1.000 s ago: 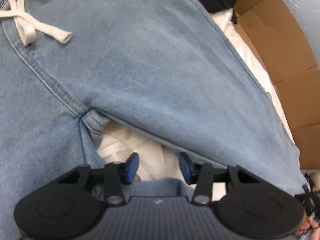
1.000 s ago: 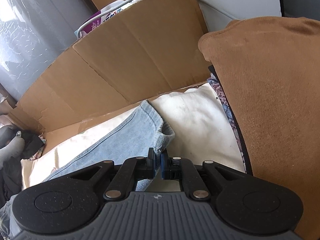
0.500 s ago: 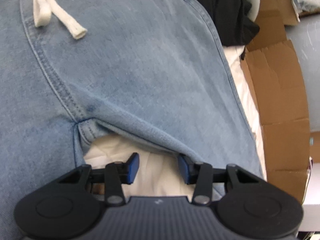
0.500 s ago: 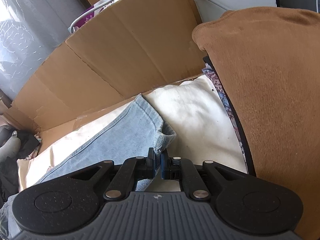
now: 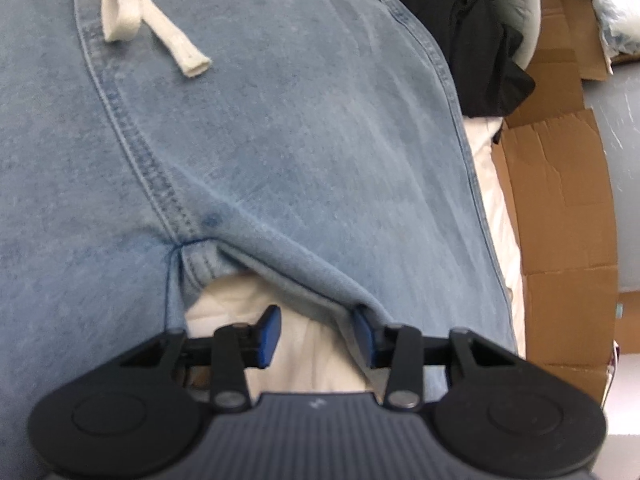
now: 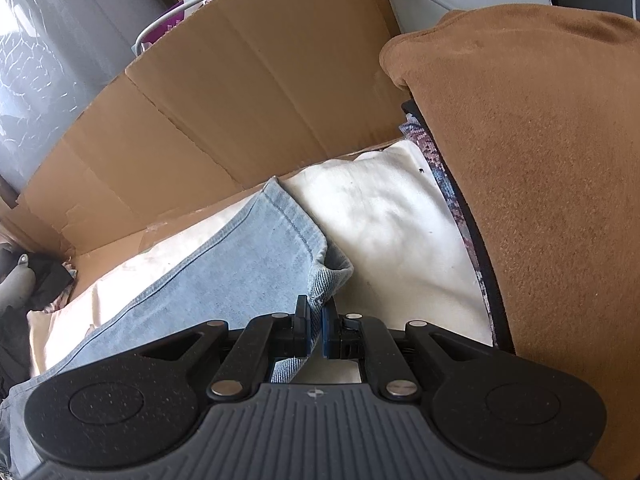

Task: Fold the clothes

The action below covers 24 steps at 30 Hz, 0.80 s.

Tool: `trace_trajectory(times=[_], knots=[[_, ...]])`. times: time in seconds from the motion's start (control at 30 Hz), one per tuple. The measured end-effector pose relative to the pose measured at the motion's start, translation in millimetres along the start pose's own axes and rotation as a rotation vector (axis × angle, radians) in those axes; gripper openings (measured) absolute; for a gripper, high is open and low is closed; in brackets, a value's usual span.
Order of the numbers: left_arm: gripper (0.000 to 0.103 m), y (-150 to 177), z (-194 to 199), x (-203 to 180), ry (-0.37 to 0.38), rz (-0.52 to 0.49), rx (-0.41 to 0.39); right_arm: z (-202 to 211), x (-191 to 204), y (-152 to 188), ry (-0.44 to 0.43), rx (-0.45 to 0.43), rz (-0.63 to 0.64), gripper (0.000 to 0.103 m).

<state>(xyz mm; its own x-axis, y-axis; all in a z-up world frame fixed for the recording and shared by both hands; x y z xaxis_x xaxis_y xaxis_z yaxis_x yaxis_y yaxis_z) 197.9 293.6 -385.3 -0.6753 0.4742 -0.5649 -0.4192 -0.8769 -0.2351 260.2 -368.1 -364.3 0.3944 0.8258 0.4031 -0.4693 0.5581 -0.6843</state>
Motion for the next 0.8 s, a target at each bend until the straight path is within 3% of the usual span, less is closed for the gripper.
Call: trace_trajectory(times=[0.37,0.4,0.43,0.53,0.63,0.8], knots=[[0.042,-3.8,-15.4,-9.9,-0.084,0.004,-0.045,-3.1,1.9,5.4,0.002,0.009,0.003,0.003],[0.038,-3.9,-16.2,-10.1,-0.087,0.002,-0.048,-3.4,1.8,5.9,0.003,0.009,0.004,0.003],[0.027,-4.0,-17.1,-10.4,-0.09,0.001,-0.05,-3.5,1.7,6.0,0.004,0.009,0.004,0.003],[0.015,-3.6,-11.8,-8.8,-0.089,0.009,-0.044,-0.9,2.4,5.0,-0.001,-0.001,0.007,0.003],[0.007,-2.1,0.1,-9.5,-0.086,-0.001,-0.035,3.8,3.7,2.1,-0.006,-0.014,0.006,0.003],[0.006,2.8,26.7,-6.4,-0.076,-0.007,-0.005,15.9,7.3,-6.8,-0.017,-0.04,0.015,0.003]])
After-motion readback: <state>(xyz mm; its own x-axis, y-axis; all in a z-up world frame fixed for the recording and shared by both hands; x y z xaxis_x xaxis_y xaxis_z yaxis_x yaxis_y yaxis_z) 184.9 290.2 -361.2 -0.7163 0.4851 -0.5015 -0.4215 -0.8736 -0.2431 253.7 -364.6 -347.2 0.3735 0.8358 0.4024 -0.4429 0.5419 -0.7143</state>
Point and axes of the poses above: each gripper's, at about its wrist camera, not at the fingertips, and z roughly against the way its jaws point, x to its left, y to its underside, the point moved 5 cm from there along -z, roughly the way its jaws point, and after that the axes turned 11 degrees about -x, right-handed, at the moved point
